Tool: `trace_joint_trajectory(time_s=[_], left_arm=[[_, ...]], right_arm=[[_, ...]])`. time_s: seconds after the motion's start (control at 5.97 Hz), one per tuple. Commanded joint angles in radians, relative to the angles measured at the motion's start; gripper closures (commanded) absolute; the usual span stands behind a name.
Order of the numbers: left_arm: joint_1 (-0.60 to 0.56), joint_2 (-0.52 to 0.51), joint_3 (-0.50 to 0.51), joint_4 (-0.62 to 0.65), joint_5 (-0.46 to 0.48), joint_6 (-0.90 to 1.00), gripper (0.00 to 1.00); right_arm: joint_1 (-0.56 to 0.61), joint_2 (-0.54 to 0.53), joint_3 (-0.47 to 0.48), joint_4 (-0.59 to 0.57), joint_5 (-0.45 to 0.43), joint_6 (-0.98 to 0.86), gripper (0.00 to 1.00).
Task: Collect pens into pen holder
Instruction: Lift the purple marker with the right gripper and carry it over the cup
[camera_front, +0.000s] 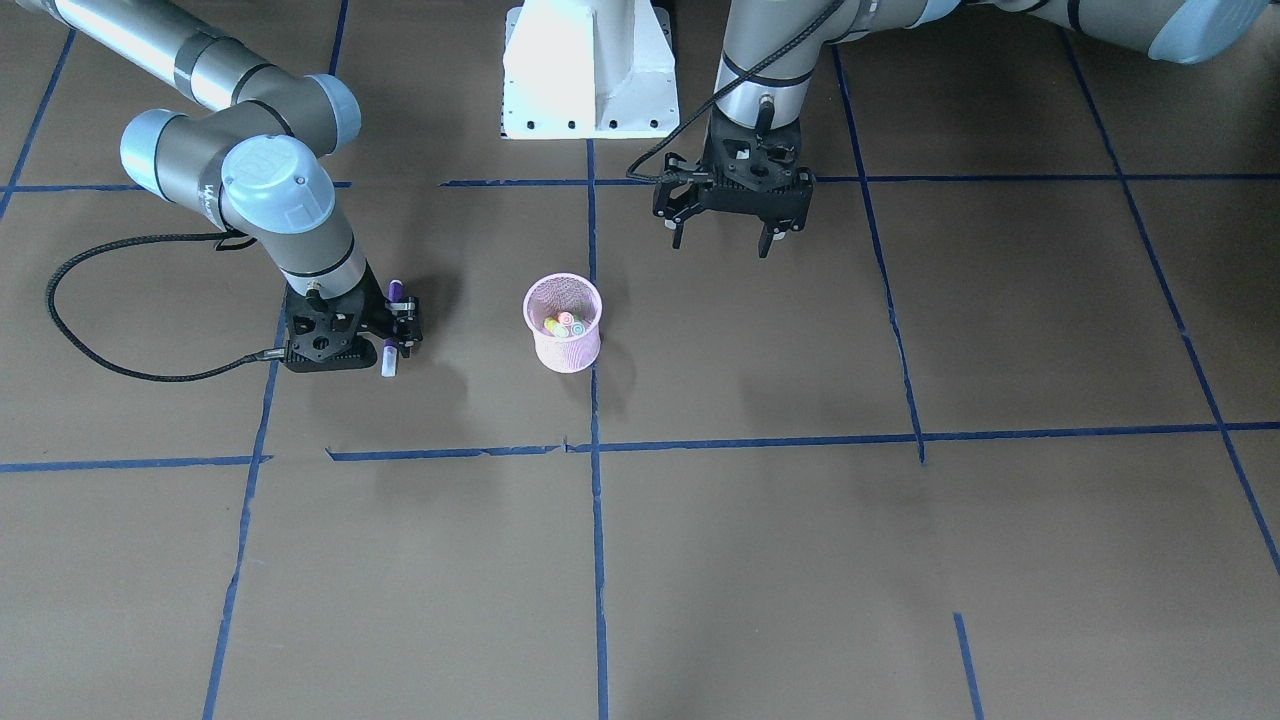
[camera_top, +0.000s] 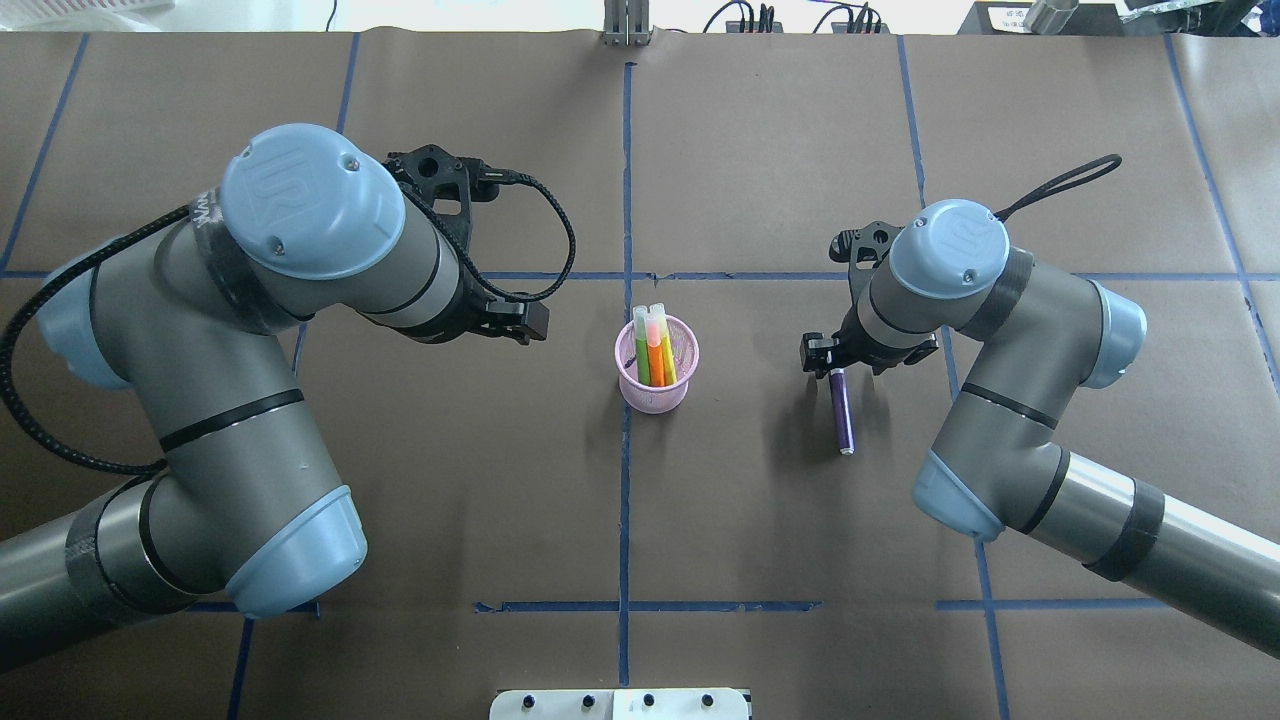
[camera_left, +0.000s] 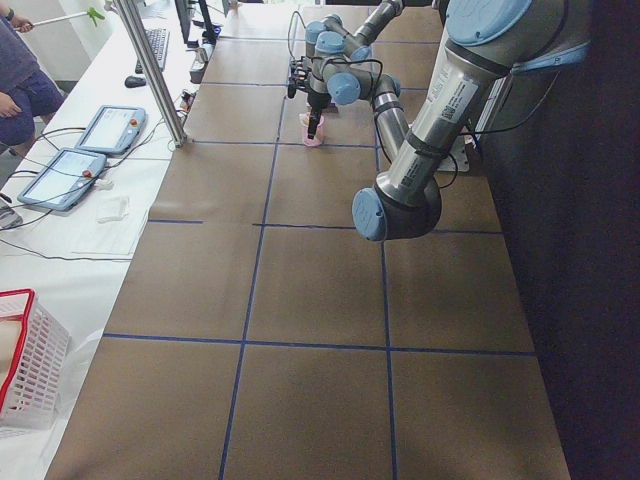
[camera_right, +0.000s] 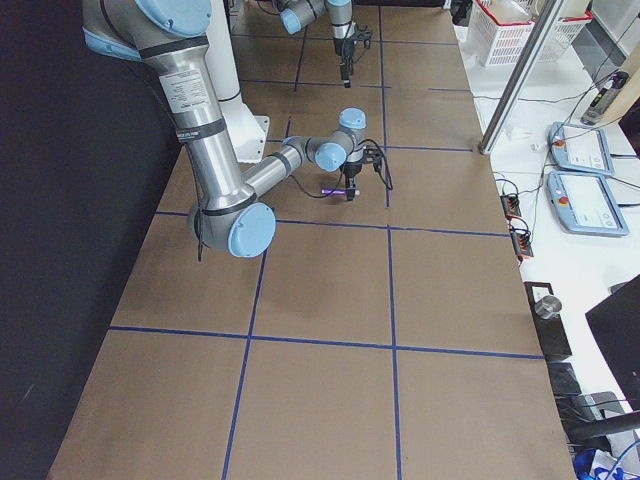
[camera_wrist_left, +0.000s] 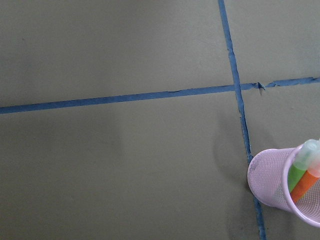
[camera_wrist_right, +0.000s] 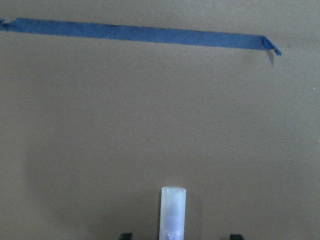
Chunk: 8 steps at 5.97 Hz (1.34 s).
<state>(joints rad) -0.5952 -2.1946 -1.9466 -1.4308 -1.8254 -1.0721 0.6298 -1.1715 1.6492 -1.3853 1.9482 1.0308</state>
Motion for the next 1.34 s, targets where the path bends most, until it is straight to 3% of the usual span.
trace_joint_trajectory(time_s=[0.0, 0.17, 0.34, 0.67, 0.84, 1.17], left_arm=[[0.002, -0.001, 0.000, 0.000, 0.000, -0.002, 0.00], [0.002, -0.001, -0.002, 0.000, -0.002, -0.002, 0.00], [0.002, -0.001, -0.002, 0.000, 0.000, -0.002, 0.00], [0.002, -0.001, -0.002, 0.000, 0.000, -0.003, 0.00], [0.002, 0.001, 0.000, 0.000, 0.000, -0.003, 0.00], [0.002, 0.003, 0.008, -0.006, 0.000, 0.004, 0.00]], right_arm=[[-0.009, 0.000, 0.000, -0.001, 0.002, -0.002, 0.48], [-0.009, 0.000, 0.001, 0.000, 0.005, -0.006, 0.77], [-0.009, 0.000, 0.009, 0.000, 0.011, -0.003, 1.00], [0.014, 0.000, 0.073, 0.002, -0.005, 0.000, 1.00], [0.033, 0.000, 0.166, 0.003, -0.076, 0.000, 1.00], [0.028, 0.001, 0.347, 0.002, -0.339, 0.018, 1.00]])
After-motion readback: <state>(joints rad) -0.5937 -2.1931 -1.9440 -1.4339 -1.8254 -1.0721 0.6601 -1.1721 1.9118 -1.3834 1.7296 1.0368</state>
